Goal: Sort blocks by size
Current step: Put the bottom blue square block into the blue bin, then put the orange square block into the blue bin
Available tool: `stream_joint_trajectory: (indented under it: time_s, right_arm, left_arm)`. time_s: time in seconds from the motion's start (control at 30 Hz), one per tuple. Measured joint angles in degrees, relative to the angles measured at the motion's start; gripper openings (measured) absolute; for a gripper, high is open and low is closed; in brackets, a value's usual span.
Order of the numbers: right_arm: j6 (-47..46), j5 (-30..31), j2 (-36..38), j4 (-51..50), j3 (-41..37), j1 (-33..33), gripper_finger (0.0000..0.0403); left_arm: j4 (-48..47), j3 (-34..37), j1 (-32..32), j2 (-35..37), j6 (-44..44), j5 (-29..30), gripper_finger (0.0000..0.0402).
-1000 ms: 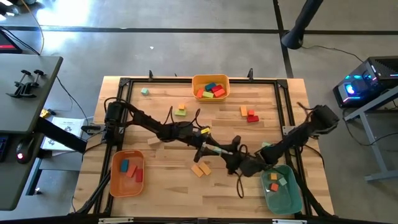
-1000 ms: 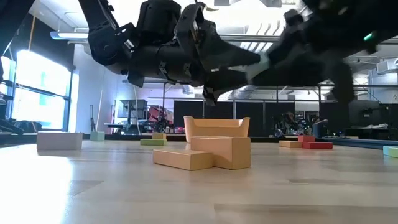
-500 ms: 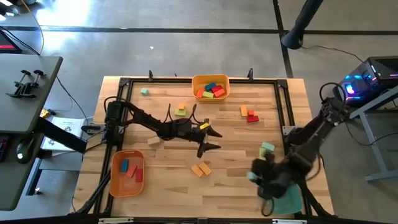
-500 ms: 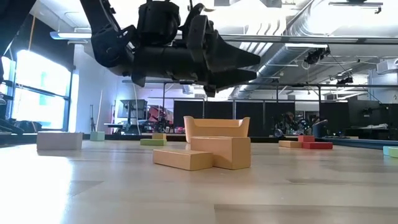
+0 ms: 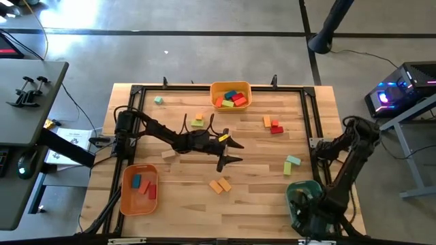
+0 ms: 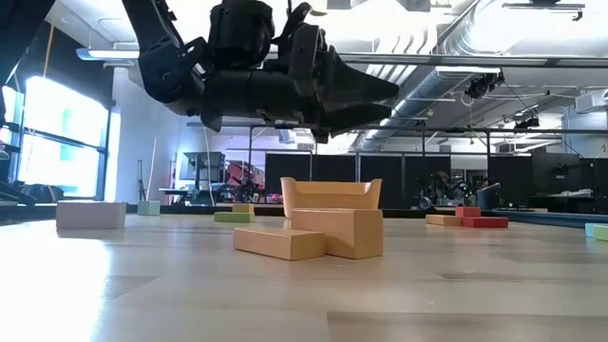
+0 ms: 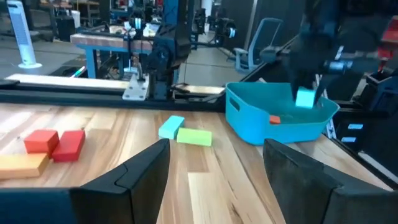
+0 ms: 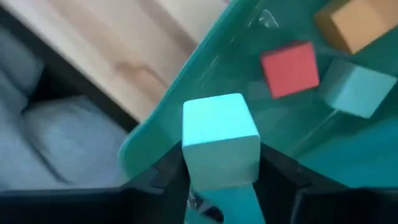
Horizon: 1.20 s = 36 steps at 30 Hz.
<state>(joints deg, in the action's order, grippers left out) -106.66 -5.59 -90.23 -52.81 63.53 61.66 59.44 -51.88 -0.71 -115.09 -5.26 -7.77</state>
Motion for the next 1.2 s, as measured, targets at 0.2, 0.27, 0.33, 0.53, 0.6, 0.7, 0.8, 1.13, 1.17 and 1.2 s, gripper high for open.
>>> stream_joint_trajectory:
  time_s: [0.2,0.27,0.33,0.53,0.6,0.7,0.8,1.13,1.17,1.2]
  right_arm:
    - [6.09,-12.99,-0.18,0.78,-3.41,-3.76,0.0222]
    - [7.22,-14.99,-0.18,0.72,-3.35,-4.37,0.0226]
    - [8.30,-14.62,-0.18,0.34,-1.97,-4.45,0.0227]
    - [11.05,-6.72,-0.15,-10.40,5.23,-4.88,0.0229]
    - [13.42,-0.11,-0.11,-15.06,7.74,-5.53,0.0230]
    - [18.34,17.97,-0.09,-21.56,9.70,-7.01,0.0230]
    - [22.83,37.02,-0.05,-23.47,8.26,-11.05,0.0230]
    - [49.97,52.51,0.07,-13.28,-11.70,-36.22,0.0231]
    - [52.61,53.51,0.40,-10.87,-13.31,-39.09,0.0231]
    - [56.17,54.23,0.90,-8.20,-14.58,-42.19,0.0231]
  left_arm:
    - [0.80,0.00,0.77,0.00,-2.77,0.91,0.0243]
    - [0.91,0.00,0.79,0.00,-4.51,1.05,0.0243]
    - [0.15,0.00,0.55,0.00,-4.66,0.99,0.0243]
    - [1.95,0.00,-0.08,0.00,-2.84,0.90,0.0243]
    - [3.60,0.00,-0.27,0.00,-2.12,0.90,0.0243]
    - [5.44,0.00,-0.91,0.00,-2.03,1.17,0.0243]
    - [5.51,0.00,-1.65,0.00,-1.97,3.24,0.0243]
    - [4.60,0.00,-2.45,0.00,-2.00,4.66,0.0243]
    - [3.94,0.00,-2.57,0.00,-1.98,4.69,0.0243]
    - [3.27,0.00,-2.59,0.00,-1.99,4.86,0.0243]
